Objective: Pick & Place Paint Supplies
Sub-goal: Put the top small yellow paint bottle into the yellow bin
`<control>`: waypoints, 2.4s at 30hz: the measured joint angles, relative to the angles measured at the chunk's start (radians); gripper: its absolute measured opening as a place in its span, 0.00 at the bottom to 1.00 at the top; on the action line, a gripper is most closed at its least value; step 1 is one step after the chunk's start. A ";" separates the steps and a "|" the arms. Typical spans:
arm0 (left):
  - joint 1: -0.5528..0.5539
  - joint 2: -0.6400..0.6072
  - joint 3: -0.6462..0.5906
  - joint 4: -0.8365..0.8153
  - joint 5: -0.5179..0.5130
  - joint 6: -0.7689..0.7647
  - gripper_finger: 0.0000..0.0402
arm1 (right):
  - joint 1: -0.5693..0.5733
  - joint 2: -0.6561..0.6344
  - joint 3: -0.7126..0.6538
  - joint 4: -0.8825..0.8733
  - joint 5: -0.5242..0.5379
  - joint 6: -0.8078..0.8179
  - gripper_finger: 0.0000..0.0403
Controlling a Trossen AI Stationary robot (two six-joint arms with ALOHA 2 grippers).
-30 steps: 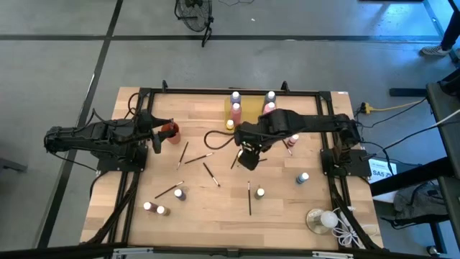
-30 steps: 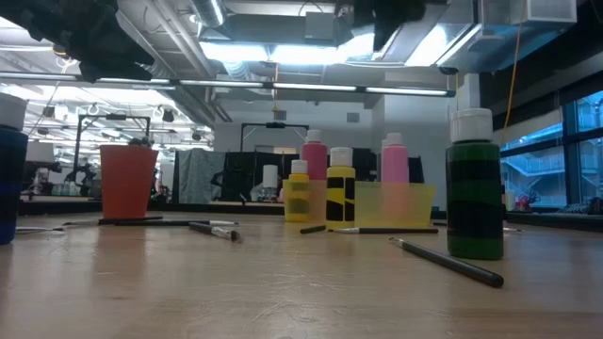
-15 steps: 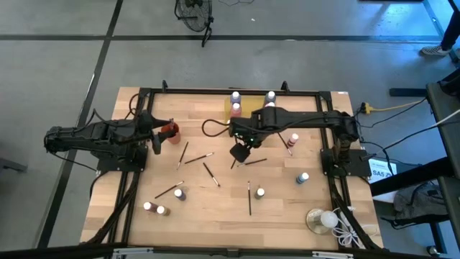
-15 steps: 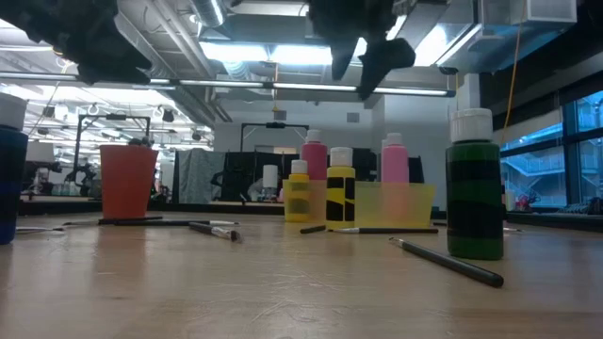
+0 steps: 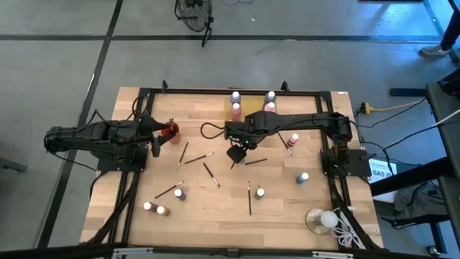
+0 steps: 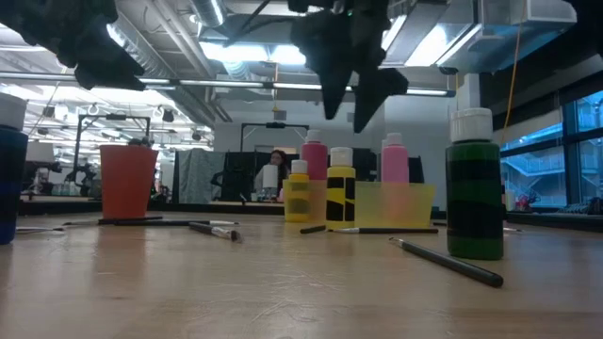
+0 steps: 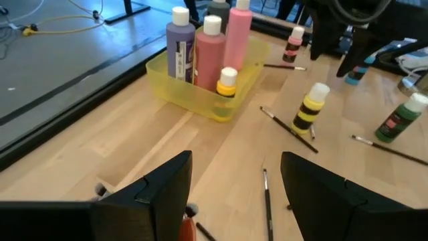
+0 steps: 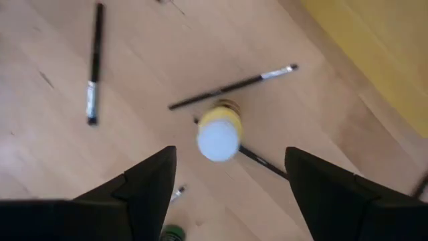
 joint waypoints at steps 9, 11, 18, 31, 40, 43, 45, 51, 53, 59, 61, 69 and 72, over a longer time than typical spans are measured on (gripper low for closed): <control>0.000 0.000 0.000 -0.007 0.007 -0.007 0.56 | 0.005 0.068 0.001 -0.002 -0.039 0.008 0.70; 0.000 0.000 0.000 -0.007 0.007 -0.007 0.56 | 0.007 0.082 0.001 -0.002 -0.039 0.013 0.70; 0.000 0.000 0.000 -0.007 0.007 -0.008 0.56 | 0.008 0.114 0.001 0.003 -0.039 0.016 0.70; 0.000 0.000 0.000 -0.007 0.020 -0.007 0.56 | 0.007 0.126 0.002 0.019 -0.024 0.036 0.63; 0.000 0.000 0.000 -0.006 0.061 -0.001 0.56 | 0.007 0.125 0.002 0.056 -0.024 0.055 0.52; 0.000 0.000 0.000 -0.006 0.078 0.003 0.56 | 0.007 0.125 0.002 0.054 -0.031 0.072 0.49; 0.000 0.000 0.000 -0.006 0.091 0.007 0.56 | 0.007 0.125 0.002 0.053 -0.031 0.079 0.48; 0.000 0.000 0.000 -0.006 0.105 0.009 0.56 | 0.006 0.125 0.002 0.047 -0.031 0.090 0.46; 0.000 0.000 0.000 -0.006 0.105 0.009 0.56 | 0.006 0.125 0.002 0.041 -0.031 0.090 0.46; 0.000 0.000 -0.001 -0.006 0.105 0.009 0.56 | 0.006 0.145 0.002 0.023 -0.036 0.090 0.46; 0.000 0.000 -0.001 -0.006 0.105 0.009 0.56 | 0.006 0.158 0.002 0.028 -0.045 0.090 0.46; 0.000 0.000 -0.001 -0.005 0.105 0.009 0.56 | 0.006 0.173 0.001 0.032 -0.044 0.094 0.45; 0.000 0.000 -0.001 -0.006 0.105 0.009 0.56 | 0.003 0.173 0.001 0.024 -0.053 0.096 0.42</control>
